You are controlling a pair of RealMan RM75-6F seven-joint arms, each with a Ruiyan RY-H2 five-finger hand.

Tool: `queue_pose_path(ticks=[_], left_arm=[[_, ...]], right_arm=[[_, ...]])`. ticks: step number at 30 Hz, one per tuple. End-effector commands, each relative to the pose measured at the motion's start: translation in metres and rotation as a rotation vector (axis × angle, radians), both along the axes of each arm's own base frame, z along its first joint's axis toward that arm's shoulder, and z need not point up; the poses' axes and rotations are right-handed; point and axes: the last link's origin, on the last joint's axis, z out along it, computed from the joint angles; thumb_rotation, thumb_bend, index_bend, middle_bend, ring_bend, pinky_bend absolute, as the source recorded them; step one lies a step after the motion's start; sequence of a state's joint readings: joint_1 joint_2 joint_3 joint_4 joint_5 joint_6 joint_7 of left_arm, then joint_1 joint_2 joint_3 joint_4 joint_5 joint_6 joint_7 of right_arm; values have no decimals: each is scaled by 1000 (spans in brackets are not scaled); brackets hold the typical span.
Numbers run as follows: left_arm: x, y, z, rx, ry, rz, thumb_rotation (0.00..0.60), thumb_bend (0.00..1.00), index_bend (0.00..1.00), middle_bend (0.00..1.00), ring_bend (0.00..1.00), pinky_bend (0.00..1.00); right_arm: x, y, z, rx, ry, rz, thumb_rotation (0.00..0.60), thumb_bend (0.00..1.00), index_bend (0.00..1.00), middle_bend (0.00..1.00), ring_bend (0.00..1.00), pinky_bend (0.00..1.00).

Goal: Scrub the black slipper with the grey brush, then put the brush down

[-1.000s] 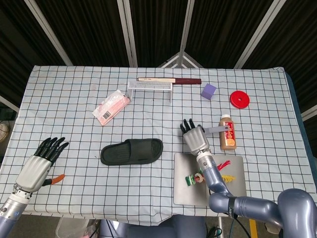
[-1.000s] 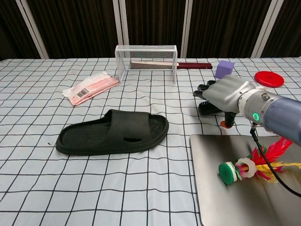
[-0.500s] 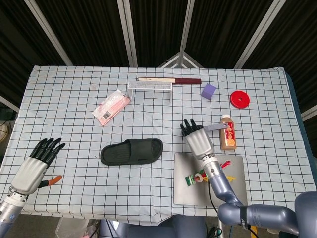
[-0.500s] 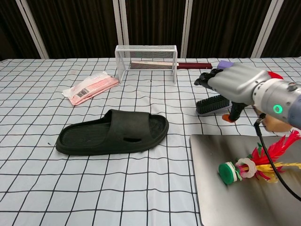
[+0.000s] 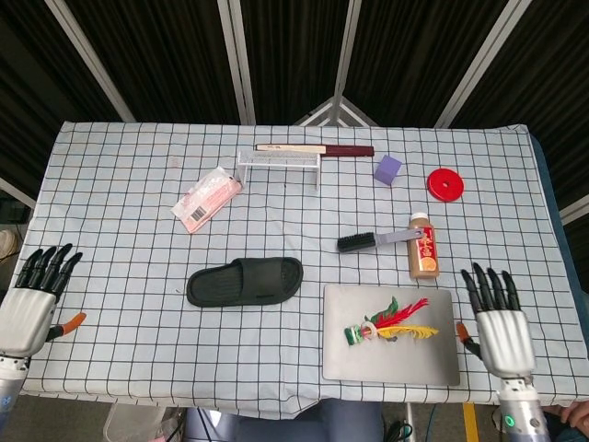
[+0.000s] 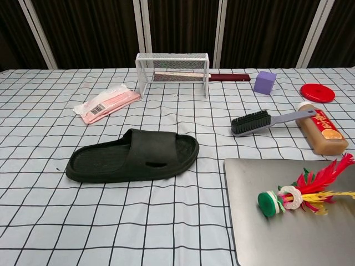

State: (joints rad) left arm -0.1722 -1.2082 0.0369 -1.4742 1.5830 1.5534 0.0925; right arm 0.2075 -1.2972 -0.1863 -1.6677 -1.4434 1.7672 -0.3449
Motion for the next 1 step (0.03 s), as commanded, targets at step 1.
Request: queue_pose_path(ticks=[1], left_arm=[[1, -1, 0, 39, 16, 65, 600, 37, 0, 0, 0, 0]], right_arm=[[-30, 29, 26, -36, -15, -38, 600, 345, 0, 0, 0, 0]])
